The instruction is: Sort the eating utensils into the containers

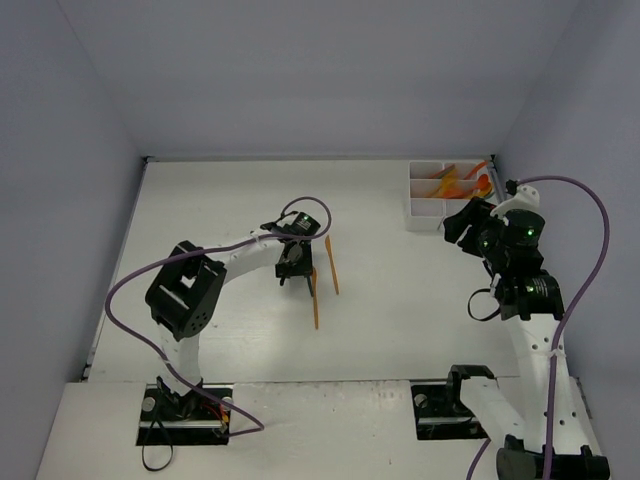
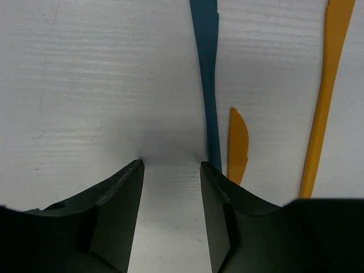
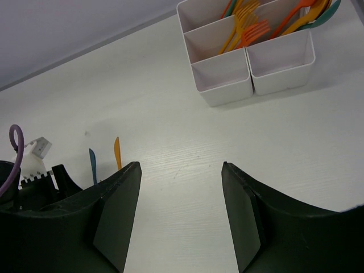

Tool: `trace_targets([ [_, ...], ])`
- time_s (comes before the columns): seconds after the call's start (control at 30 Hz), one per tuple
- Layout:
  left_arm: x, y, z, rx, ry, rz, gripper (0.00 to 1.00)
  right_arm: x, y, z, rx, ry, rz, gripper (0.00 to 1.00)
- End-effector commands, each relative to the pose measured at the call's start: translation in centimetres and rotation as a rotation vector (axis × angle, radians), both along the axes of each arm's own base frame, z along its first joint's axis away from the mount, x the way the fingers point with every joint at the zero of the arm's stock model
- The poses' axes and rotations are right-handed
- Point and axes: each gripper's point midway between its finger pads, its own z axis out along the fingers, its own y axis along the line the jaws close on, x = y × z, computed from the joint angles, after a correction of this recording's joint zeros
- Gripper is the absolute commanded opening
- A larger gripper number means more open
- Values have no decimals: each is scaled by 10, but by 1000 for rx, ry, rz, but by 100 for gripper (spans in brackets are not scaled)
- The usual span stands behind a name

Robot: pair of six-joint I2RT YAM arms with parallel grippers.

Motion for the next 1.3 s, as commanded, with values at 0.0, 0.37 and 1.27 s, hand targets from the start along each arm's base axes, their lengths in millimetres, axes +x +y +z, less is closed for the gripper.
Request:
trace_targets([
  [0.0,25,-18,44,-110,-124,46,41,-2,3,-3,-27,4,26,56],
  [0.37,26,-28,39,-165,-120,86,41,-8,13,-10,-50,28,68,56],
  [1.27,-16,8,-15,50,21,50,24,-12,31,-22,-16,65,156,56],
])
